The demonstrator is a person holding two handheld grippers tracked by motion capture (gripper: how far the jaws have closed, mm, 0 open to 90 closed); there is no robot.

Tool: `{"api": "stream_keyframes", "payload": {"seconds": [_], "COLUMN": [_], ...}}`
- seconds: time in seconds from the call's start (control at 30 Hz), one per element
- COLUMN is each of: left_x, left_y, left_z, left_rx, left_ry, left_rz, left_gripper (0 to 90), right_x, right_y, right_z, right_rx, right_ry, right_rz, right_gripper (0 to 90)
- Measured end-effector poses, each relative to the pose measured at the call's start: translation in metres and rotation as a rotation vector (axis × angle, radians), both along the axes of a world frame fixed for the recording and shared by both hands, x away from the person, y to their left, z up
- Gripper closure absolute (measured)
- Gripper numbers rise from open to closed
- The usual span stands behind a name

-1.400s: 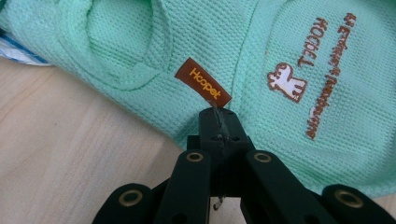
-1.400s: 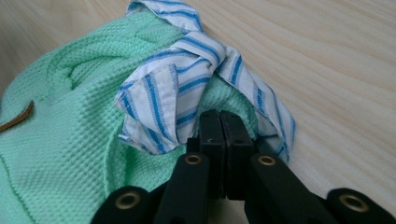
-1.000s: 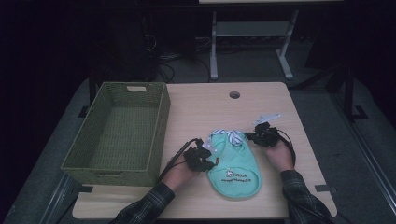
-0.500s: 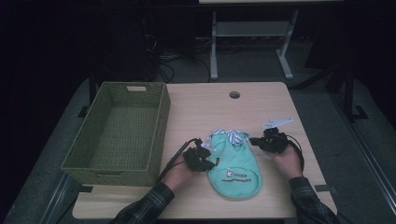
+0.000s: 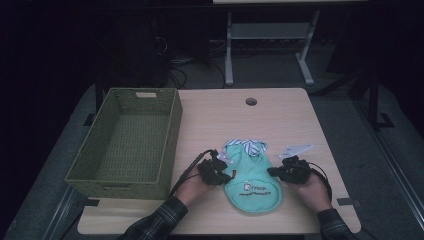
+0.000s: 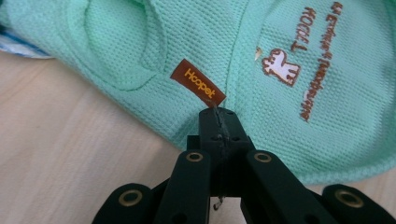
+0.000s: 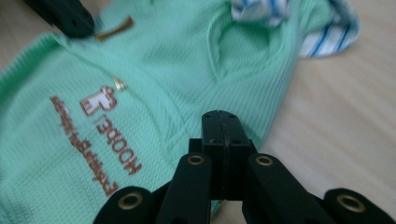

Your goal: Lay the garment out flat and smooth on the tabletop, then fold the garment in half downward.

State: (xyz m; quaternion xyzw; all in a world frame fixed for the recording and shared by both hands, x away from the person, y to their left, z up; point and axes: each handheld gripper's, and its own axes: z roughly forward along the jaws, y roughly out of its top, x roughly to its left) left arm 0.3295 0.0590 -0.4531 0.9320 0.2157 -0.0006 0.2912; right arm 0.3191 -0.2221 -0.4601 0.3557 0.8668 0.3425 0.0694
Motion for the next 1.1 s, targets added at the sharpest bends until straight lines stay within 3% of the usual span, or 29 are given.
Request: {"api": "stream_keyframes", "payload": {"seconds": [0.17,0.37,0.53,0.83,1.1], "left_x": [-0.010,-0.019,-0.021,-0.011,0.010], "left_y": [-0.011,-0.023,-0.026,-0.014,0.001], "left_z": [-0.001,-0.001,-0.001,0.008,0.020], "left_rx": [-0.019,-0.029,-0.033,-0.058,-0.091], "left_ry": [0.032,0.042,0.044,0.018,-0.027], "left_rz": [-0.042,-0.089,-0.100,-0.047,0.041], "left_gripper": [89.4,88.4,87.1,75.8,56.6], "right_x": [0.004,0.013,0.018,0.007,-0.006], "right_y": [-0.005,-0.009,-0.009,-0.014,-0.005], "right_z": [-0.003,-0.004,-0.005,0.002,0.006], "right_rx": [-0.022,-0.026,-0.022,0.022,0.050], "right_ry": [0.002,-0.014,-0.021,-0.036,-0.051], "right_rz": [-0.014,-0.043,-0.049,-0.039,-0.003], "right_gripper": [89.9,89.9,89.9,89.2,81.6]}}
